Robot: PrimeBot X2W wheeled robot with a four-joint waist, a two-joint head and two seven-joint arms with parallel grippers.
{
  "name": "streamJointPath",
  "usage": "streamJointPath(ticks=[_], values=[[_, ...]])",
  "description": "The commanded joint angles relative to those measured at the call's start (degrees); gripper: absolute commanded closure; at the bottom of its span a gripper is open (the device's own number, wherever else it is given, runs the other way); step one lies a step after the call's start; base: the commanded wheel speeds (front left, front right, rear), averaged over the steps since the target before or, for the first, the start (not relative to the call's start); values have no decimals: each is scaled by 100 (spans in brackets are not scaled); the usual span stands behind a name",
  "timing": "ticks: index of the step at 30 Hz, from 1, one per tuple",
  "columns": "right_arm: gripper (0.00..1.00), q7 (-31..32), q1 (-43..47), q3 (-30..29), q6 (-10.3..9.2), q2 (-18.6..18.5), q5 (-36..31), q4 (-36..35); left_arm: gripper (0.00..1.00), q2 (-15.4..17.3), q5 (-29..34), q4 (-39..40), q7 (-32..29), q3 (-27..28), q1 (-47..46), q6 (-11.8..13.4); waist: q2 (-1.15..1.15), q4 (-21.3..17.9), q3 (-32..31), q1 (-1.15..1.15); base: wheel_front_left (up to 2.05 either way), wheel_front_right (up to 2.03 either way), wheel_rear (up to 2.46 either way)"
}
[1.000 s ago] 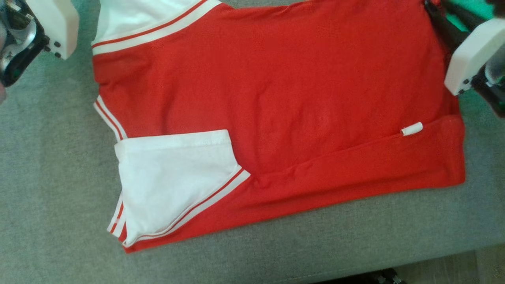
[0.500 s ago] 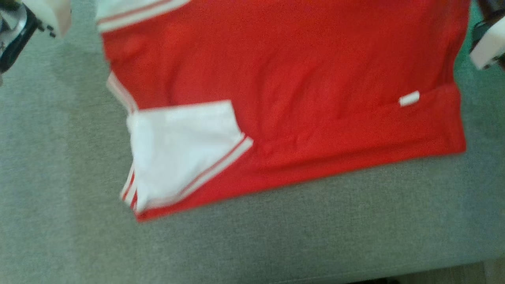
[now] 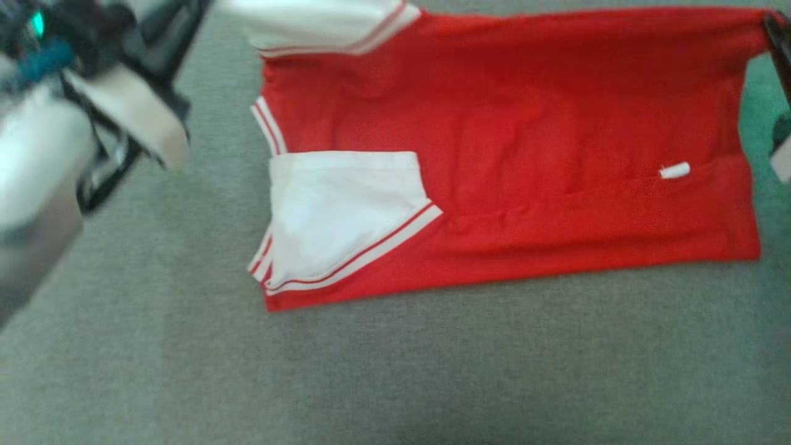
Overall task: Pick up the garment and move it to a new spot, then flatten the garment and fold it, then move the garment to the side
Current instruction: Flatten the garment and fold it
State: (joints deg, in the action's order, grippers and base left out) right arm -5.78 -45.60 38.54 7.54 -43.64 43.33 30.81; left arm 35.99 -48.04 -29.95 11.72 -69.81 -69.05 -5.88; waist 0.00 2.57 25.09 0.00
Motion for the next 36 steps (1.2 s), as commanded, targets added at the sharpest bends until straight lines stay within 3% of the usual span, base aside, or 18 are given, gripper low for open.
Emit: streamJointPath(ticks=[1,8,14,22,26,28,29,30,31,32,33,34,36], values=[[100,-81,200,-88,-5,-273,49,-148,100,352,-63,171,67,225,-76,97,0,126,-126,0,0,0,0],[100,-168,1166,-588,-5,-505,112,-364,100,866,-410,1789,203,171,1194,632,0,402,-355,0,0,0,0],[100,-226,1996,-1177,-5,-528,-3,-615,100,1153,-509,2647,285,225,1937,1100,0,489,-427,0,0,0,0],[100,-116,3149,-2194,-5,-194,-446,-1253,100,1118,-446,3202,324,359,2710,1490,0,494,-411,0,0,0,0],[100,48,3538,-2570,-5,43,-646,-1613,100,989,-303,3154,326,467,2936,1558,0,464,-401,0,0,0,0],[75,152,3693,-2702,-5,174,-758,-1771,100,920,-185,3080,326,521,3025,1582,0,436,-400,0,0,0,0],[51,198,3755,-2758,-5,240,-819,-1839,100,879,-123,3036,327,546,3069,1590,0,420,-404,0,0,0,0],[7,239,3809,-2812,-5,309,-877,-1895,96,830,-68,2994,327,576,3113,1598,0,403,-409,0,0,0,0],[7,239,3809,-2812,-5,309,-877,-1895,96,830,-68,2994,327,576,3113,1598,0,403,-409,0,0,0,0],[0,274,3861,-2866,-5,386,-928,-1944,67,778,-10,2943,327,617,3156,1610,0,386,-415,0,0,0,0],[0,301,3910,-2932,-5,470,-974,-1983,37,721,47,2888,327,662,3202,1614,0,367,-422,0,0,0,0],[0,321,3957,-3005,-5,548,-1028,-2017,0,648,101,2851,327,716,3253,1629,0,351,-428,0,0,0,0],[0,330,4058,-3168,-5,709,-1125,-2079,0,486,213,2813,327,877,3381,1710,0,316,-453,0,0,0,0]])
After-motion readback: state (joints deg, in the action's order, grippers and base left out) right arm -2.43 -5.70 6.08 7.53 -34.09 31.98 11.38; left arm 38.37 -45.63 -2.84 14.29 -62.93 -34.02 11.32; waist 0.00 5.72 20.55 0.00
